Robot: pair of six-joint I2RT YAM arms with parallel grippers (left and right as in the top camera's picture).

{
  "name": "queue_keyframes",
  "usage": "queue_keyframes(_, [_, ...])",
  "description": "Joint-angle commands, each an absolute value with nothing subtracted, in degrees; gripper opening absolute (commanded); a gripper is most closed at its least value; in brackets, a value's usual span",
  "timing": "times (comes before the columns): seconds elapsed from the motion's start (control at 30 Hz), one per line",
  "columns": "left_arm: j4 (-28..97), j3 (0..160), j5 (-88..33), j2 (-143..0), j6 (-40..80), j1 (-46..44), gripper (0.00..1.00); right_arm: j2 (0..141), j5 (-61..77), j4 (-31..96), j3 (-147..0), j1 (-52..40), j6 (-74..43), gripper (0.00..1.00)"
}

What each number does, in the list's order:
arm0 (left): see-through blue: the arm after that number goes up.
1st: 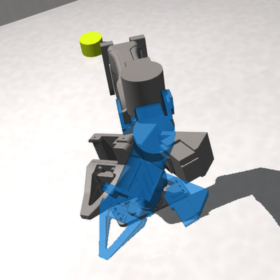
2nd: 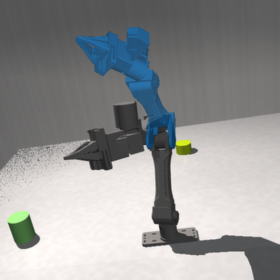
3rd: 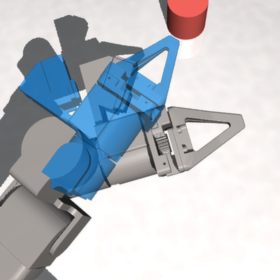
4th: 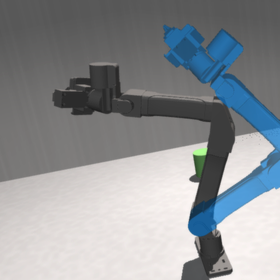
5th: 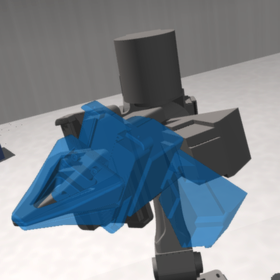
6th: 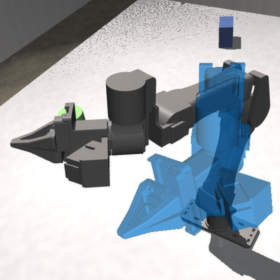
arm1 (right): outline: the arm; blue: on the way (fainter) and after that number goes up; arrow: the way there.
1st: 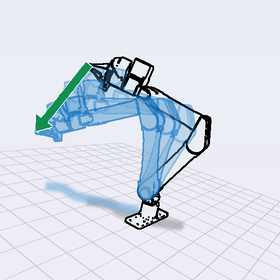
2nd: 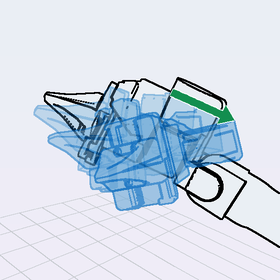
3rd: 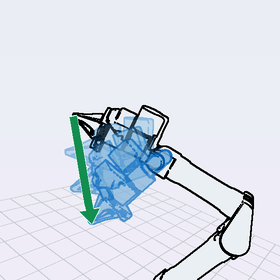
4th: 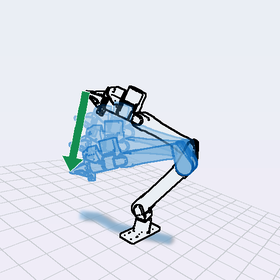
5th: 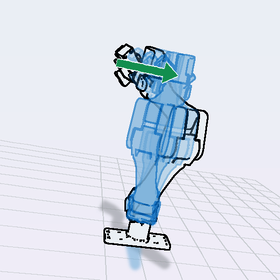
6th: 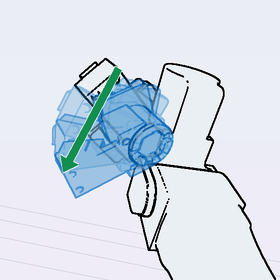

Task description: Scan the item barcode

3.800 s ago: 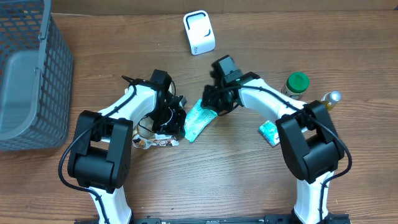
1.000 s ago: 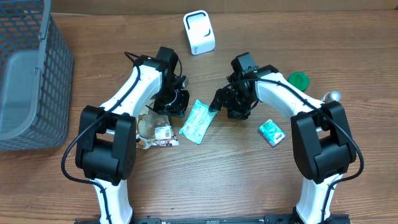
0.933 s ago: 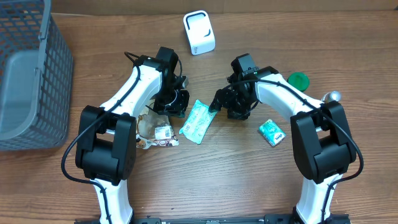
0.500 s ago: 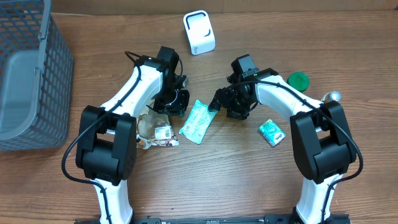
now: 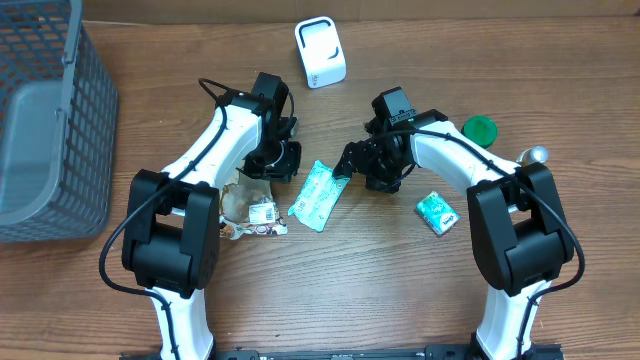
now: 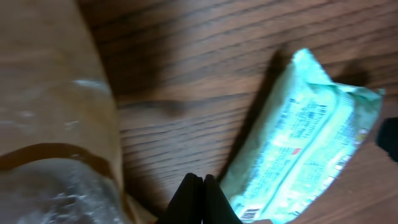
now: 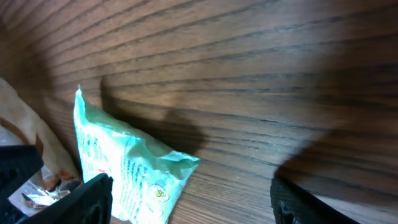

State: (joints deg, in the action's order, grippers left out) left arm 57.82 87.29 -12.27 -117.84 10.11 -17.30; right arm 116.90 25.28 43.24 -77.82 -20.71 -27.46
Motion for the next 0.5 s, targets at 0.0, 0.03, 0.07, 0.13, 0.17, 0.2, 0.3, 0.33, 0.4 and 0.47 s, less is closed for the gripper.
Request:
queue_keyframes(0.0, [58.0, 86.7, -11.2, -118.1, 11.0, -17.8, 0.04, 115.7, 24.1, 44.7, -76.9, -20.5, -26.5, 0.79])
queue_keyframes(0.03, [58.0, 86.7, -13.1, -118.1, 11.0, -17.8, 0.05, 115.7, 24.6, 46.0, -76.9, -20.5, -26.5, 0.81])
queue_keyframes(0.07, [58.0, 86.7, -15.2, -118.1, 11.0, -17.8, 0.05, 115.7, 25.3, 47.3, -76.9, -20.5, -26.5, 0.81])
queue_keyframes(0.13, [58.9, 86.7, -16.6, -118.1, 11.3, -17.8, 0.05, 115.7, 25.4, 48.9, -76.9, -20.5, -24.9, 0.82])
queue_keyframes(0.17, [59.3, 86.7, -16.6, -118.1, 11.8, -17.9, 0.04, 115.7, 25.4, 49.0, -76.9, -20.5, -24.5, 0.82])
queue_keyframes(0.2, [59.7, 86.7, -16.6, -118.1, 11.9, -18.0, 0.04, 115.7, 25.6, 49.4, -76.9, -20.5, -24.3, 0.82])
queue_keyframes(0.3, [61.0, 86.7, -16.6, -118.1, 11.0, -18.0, 0.04, 115.7, 25.8, 51.0, -76.9, -20.5, -23.9, 0.86])
queue_keyframes(0.33, [61.2, 86.7, -16.6, -118.1, 10.2, -18.0, 0.04, 115.7, 25.8, 51.4, -76.9, -20.5, -23.9, 0.87])
queue_keyframes(0.4, [60.8, 86.7, -16.5, -118.1, 9.6, -18.1, 0.04, 115.7, 25.8, 51.5, -76.9, -20.5, -23.9, 0.87])
queue_keyframes(0.47, [60.1, 86.7, -16.6, -118.1, 9.6, -18.1, 0.04, 115.7, 25.8, 51.3, -76.9, -20.5, -23.9, 0.87])
